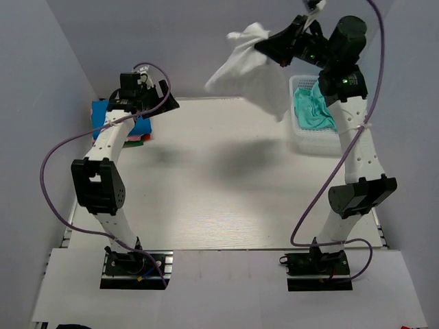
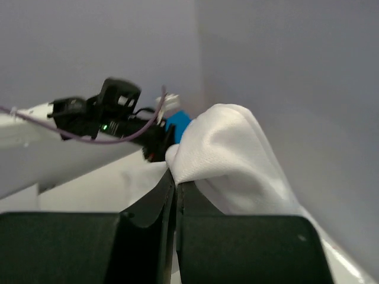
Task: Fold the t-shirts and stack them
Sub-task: Move the tshirt to the center of the board
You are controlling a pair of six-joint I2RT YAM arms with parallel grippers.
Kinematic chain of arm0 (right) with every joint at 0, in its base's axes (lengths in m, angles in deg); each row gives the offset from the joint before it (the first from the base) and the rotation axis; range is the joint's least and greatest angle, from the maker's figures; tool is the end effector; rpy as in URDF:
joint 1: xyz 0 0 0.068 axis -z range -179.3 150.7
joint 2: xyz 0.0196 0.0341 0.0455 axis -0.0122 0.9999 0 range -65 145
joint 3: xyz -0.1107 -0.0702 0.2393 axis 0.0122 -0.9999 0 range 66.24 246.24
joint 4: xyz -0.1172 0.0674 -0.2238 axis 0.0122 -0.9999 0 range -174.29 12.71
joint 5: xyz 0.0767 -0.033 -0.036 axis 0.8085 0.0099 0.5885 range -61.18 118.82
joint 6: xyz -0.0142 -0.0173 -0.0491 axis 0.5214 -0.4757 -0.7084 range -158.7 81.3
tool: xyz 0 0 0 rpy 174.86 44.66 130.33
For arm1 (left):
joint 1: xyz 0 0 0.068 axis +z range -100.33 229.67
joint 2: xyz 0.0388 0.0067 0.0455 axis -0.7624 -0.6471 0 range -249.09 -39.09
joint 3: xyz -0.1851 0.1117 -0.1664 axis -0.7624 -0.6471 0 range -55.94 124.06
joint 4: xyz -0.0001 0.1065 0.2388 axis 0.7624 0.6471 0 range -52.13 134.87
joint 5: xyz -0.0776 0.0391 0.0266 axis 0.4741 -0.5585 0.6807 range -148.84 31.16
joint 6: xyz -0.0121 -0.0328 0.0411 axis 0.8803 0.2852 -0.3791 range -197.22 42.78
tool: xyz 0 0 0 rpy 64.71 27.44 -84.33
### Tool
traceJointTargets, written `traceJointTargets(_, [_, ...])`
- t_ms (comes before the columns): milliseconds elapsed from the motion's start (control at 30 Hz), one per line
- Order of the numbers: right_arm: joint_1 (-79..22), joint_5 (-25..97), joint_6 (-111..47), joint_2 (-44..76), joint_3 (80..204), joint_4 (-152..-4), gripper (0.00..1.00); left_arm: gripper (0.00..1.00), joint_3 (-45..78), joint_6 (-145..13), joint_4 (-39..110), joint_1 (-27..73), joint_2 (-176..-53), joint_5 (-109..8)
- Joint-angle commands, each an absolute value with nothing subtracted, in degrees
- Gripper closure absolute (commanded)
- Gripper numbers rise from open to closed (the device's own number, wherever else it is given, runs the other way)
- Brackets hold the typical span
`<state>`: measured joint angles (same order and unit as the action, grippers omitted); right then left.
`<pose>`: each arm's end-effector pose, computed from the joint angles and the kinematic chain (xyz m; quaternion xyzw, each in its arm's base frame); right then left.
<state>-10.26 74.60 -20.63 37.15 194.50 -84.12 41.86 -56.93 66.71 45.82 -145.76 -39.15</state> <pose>0.3510 0.0939 0.5659 -0.2836 0.5518 0.4062 0.6709 0.4303 -0.0410 0.3221 -0.0519 0.8862 -0.2409 0.3924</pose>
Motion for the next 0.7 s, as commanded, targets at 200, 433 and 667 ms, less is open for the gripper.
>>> traceJointTargets(200, [-12.6,53.4,-26.7,28.3,166.8,-96.7,0.93,0.00,32.2,-56.8,78.2,46.1,-129.4,-52.6])
traceJointTargets(433, [-12.9,37.9,-26.7,27.5,152.3,-105.7,0.10,0.00,23.2,-54.2,82.3,46.1,-122.4,-53.2])
traceJointTargets(667, [-15.6,38.7,-33.9,25.4,144.9,-109.6,0.10,0.00,13.9,-52.4,85.0,44.7,-119.7,-43.8])
